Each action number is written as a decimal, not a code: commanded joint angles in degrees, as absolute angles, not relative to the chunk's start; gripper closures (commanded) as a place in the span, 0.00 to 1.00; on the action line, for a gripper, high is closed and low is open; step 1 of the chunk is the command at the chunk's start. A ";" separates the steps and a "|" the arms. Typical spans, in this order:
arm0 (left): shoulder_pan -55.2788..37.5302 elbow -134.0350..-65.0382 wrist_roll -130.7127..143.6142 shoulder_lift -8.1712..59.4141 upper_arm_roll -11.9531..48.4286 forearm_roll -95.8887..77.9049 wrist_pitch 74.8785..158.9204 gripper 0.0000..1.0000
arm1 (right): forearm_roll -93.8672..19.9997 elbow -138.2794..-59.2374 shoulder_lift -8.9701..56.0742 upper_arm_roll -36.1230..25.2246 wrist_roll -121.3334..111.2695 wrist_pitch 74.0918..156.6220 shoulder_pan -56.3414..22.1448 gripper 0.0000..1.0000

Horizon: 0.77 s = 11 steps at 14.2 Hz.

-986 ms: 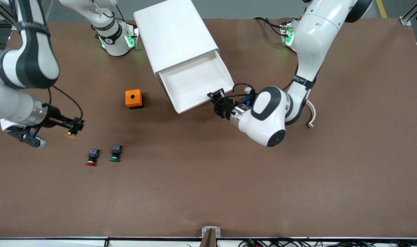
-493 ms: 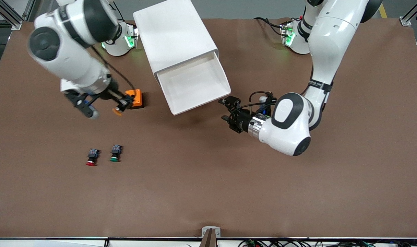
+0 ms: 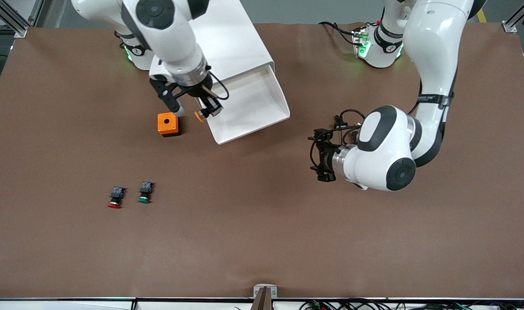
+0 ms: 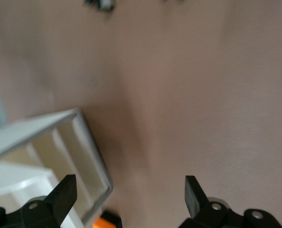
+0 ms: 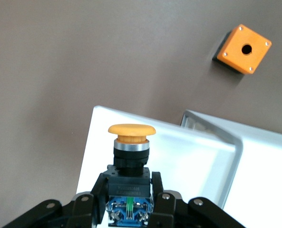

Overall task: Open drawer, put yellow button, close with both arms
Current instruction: 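Carry the yellow button over the open drawer with the right gripper and release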

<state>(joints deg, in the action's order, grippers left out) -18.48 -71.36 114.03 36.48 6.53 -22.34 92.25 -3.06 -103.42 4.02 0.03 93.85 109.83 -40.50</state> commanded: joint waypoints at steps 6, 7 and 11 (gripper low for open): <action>-19.34 -72.16 80.10 34.28 5.71 -11.08 94.91 0.00 | 0.97 -103.71 7.82 -0.88 109.68 115.84 -48.95 1.00; -19.51 -72.25 75.89 34.28 6.06 -9.94 95.79 0.00 | 0.97 -103.54 8.34 -0.88 110.38 115.93 -49.13 1.00; -21.88 -72.77 66.10 34.63 6.50 -5.89 96.94 0.00 | 1.67 -102.92 10.98 -0.88 114.43 117.95 -50.01 0.78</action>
<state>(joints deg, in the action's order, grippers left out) -20.13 -71.48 69.29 35.38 6.41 -8.08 95.55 0.32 -104.10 9.47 -0.08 111.77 117.43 -48.97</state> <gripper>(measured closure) 0.000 0.595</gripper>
